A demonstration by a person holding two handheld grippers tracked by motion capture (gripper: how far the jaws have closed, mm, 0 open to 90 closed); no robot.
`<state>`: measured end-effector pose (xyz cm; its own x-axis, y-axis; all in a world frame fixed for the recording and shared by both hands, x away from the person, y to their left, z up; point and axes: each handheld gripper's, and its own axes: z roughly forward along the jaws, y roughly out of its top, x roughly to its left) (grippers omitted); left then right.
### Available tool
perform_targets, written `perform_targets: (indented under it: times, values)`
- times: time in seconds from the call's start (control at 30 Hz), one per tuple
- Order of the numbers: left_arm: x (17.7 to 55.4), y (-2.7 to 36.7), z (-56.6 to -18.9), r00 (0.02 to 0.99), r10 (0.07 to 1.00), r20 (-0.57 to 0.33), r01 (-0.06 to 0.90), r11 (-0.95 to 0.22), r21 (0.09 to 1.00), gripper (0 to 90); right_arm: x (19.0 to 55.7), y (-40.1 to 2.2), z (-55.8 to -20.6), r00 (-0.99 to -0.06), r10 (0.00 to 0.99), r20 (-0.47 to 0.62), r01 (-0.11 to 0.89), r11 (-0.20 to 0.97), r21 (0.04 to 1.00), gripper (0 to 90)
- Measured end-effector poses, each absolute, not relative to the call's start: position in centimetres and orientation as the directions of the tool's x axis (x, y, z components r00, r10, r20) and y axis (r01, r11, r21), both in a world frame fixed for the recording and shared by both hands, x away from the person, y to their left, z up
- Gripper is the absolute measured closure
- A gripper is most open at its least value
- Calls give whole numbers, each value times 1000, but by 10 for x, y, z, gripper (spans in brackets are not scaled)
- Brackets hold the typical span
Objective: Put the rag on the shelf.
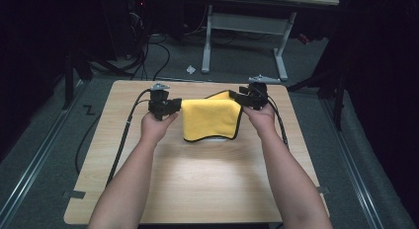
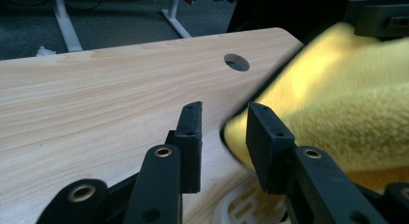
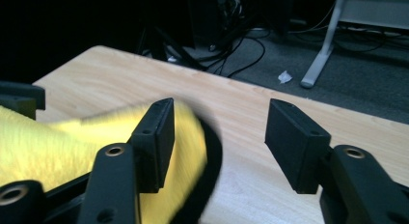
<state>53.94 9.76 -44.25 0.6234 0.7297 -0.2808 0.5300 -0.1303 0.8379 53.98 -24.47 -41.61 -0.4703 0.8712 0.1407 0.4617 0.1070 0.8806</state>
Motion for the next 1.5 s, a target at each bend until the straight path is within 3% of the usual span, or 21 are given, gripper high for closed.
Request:
perform_targets:
  times: [0.4, 0.73, 1.1, 1.5]
  values:
    - [538, 101, -439, 618, 745, -250, 516, -144, 844, 663, 541, -254, -413, -437, 891, 121, 464, 108, 879, 413]
    - [527, 120, -434, 596, 777, -205, 488, -148, 860, 615, 525, -267, -415, -424, 902, 80, 437, 126, 891, 454]
    - [490, 148, -436, 576, 800, -168, 450, -138, 883, 533, 491, -274, -411, -435, 900, 21, 389, 167, 906, 432]
    - [423, 169, -447, 608, 775, -175, 421, -128, 898, 476, 426, -270, -415, -494, 866, -81, 313, 264, 912, 390]
